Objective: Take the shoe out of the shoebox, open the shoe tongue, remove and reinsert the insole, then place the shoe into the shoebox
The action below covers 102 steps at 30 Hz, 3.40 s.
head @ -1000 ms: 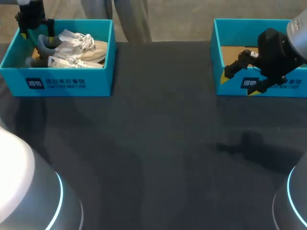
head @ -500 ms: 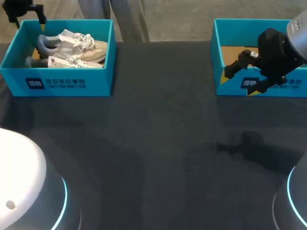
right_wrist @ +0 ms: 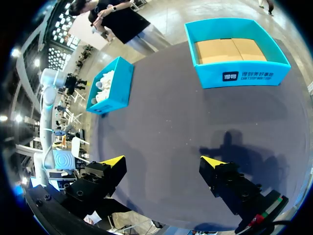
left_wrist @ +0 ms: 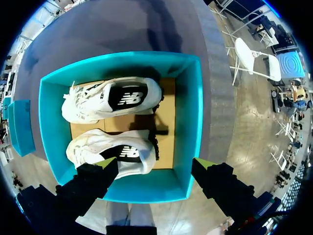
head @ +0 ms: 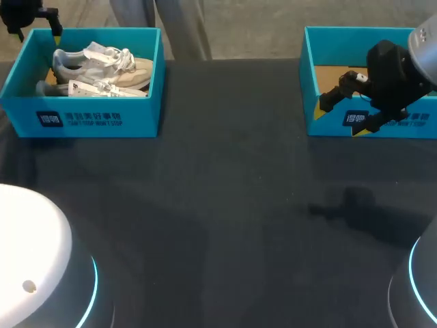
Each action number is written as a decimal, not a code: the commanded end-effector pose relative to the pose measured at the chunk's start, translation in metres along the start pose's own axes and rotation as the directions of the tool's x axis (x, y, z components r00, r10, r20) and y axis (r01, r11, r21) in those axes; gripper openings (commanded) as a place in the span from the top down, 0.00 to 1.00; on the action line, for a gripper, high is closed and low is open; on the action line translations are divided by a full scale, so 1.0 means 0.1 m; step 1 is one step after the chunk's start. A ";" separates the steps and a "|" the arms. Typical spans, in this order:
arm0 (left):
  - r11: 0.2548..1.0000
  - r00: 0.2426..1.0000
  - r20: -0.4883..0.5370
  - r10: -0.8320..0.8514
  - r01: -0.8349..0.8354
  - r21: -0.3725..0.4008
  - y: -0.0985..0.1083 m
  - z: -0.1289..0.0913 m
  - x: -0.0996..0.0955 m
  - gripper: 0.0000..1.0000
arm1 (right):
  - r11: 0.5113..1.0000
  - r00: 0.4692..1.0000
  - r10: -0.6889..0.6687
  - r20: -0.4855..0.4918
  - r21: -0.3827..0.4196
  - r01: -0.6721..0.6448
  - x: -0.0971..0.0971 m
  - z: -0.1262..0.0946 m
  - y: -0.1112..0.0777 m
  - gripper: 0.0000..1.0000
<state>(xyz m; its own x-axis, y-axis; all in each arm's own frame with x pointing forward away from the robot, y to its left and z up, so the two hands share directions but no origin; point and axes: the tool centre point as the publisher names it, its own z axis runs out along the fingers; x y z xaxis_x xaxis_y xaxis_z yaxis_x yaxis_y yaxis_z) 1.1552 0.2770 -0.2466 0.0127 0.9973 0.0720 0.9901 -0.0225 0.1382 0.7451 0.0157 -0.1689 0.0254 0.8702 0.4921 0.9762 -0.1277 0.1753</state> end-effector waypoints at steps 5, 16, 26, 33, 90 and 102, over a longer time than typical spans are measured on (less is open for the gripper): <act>1.000 1.000 -0.001 0.000 0.000 -0.015 -0.04 0.00 0.00 0.00 | 1.000 1.000 0.002 0.002 0.000 -0.002 0.01 0.01 0.00 0.00; 0.997 0.997 0.047 0.056 -0.059 0.059 -0.39 0.10 0.01 0.00 | 1.000 1.000 0.002 0.002 0.000 -0.002 0.01 0.01 0.00 0.00; 0.992 0.994 0.064 0.087 -0.093 0.089 -0.74 0.24 -0.04 0.00 | 1.000 1.000 0.002 0.002 0.000 -0.002 0.01 0.01 0.00 0.00; 0.991 0.992 0.074 0.099 -0.105 0.083 -0.90 0.30 -0.08 0.00 | 1.000 1.000 0.002 0.002 0.000 -0.002 0.01 0.01 0.00 0.00; 0.981 0.992 0.079 0.093 -0.105 0.162 -1.12 1.14 -0.04 1.00 | 1.000 1.000 0.002 0.002 0.000 -0.002 0.01 0.01 0.00 0.00; 0.979 0.992 0.052 0.112 -0.119 0.167 -1.11 1.04 -0.03 1.00 | 1.000 1.000 0.002 0.002 0.000 -0.002 0.01 0.01 0.00 0.00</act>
<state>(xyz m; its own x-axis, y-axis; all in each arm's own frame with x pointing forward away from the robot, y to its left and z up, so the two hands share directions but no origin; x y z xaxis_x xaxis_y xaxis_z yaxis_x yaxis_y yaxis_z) 1.0611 0.2863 -0.3723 0.1281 0.9912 0.0328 0.9912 -0.1268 -0.0371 0.7451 0.0157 -0.1689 0.0254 0.8702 0.4921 0.9762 -0.1277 0.1753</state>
